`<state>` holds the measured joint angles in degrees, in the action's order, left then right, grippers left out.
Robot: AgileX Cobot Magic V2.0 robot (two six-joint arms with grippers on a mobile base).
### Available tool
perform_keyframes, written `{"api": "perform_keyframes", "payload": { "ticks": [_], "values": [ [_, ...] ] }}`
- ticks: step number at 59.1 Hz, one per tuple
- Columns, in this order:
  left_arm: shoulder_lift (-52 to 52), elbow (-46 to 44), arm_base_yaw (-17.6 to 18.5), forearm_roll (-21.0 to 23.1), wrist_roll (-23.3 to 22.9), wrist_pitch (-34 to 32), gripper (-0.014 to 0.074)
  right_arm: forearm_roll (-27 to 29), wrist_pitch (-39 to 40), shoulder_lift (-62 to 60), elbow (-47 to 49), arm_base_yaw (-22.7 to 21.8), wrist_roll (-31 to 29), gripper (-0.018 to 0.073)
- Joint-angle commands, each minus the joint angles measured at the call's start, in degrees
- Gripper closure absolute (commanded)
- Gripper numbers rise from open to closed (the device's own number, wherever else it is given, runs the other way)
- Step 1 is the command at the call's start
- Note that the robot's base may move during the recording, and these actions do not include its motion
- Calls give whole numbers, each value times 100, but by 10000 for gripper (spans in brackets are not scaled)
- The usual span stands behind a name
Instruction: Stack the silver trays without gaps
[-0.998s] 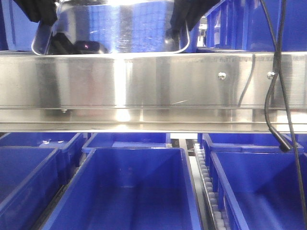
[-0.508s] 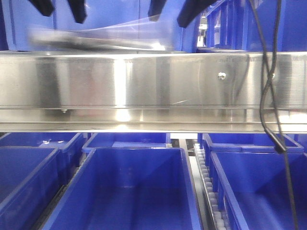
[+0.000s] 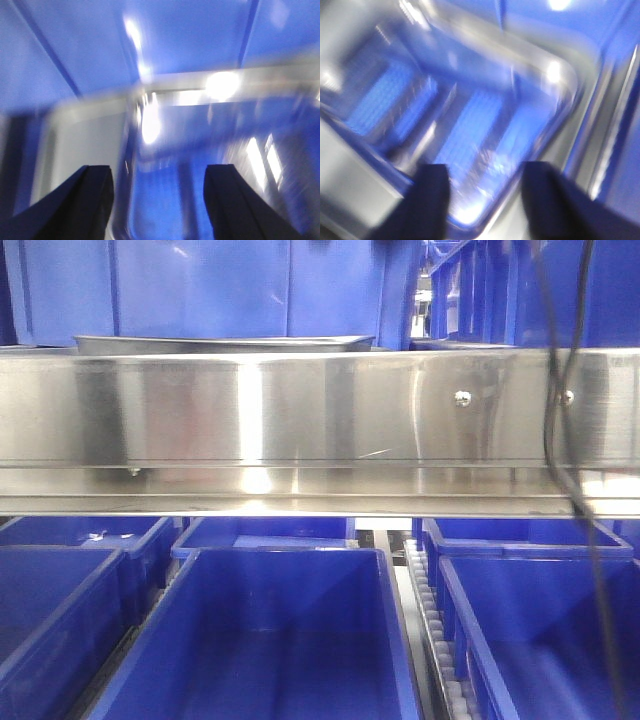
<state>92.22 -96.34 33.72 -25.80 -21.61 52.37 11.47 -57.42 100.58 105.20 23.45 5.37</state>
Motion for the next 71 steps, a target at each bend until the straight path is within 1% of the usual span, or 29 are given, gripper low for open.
{"api": "perform_keyframes", "payload": {
  "ticks": [1,5,8,10,11,13,15,22,29,32,34,39,42,45,52,57,63,67,71],
  "values": [
    [-314,-229,19,-44,1,-30,333,-84,59,-294,222,-6,-207,476],
    [-519,-277,19,-55,1,-30,433,-84,59,-508,241,-6,-243,579],
    [-679,-277,19,-94,1,-53,556,-96,59,-661,241,-6,-299,662],
    [-783,-277,19,-123,1,-53,636,-124,59,-764,241,-6,-309,647],
    [-826,-277,19,-136,1,-53,640,-160,59,-806,241,-6,-319,637],
    [-931,-277,19,-161,1,-41,608,-258,47,-911,241,-6,-334,634],
    [-1019,-265,19,-159,1,-41,595,-336,47,-1001,241,-6,-334,638],
    [-1422,-203,19,-216,1,-144,603,-540,47,-1377,241,-6,-346,640],
    [-1977,124,19,-229,-54,-444,604,-552,70,-1792,241,-6,-537,640],
    [-2249,348,19,-229,-128,-501,604,-552,81,-1984,241,-6,-537,640],
    [-2477,562,19,-229,-155,-577,604,-552,82,-2158,241,16,-644,640],
    [-3004,1088,19,-218,-174,-872,604,-552,82,-2463,241,79,-772,640],
    [-3383,1458,19,-218,-293,-1065,604,-541,113,-2681,211,162,-818,640],
    [-3760,1809,19,-218,-305,-1222,604,-541,197,-3001,59,273,-857,640],
    [-4503,2497,19,-218,-305,-1326,604,-530,508,-3784,-590,501,-857,640],
    [-4904,2838,19,-218,-305,-1313,604,-487,854,-4481,-1333,645,-857,640],
    [-5348,3213,19,-218,-305,-1305,604,-241,1202,-5394,-2204,697,-857,640],
    [-5641,3463,19,-218,-305,-1300,604,-48,1285,-6075,-2843,697,-857,640],
    [-5910,3676,19,-218,-305,-1279,604,-10,1296,-6750,-3409,697,-857,640]
  ]
}}
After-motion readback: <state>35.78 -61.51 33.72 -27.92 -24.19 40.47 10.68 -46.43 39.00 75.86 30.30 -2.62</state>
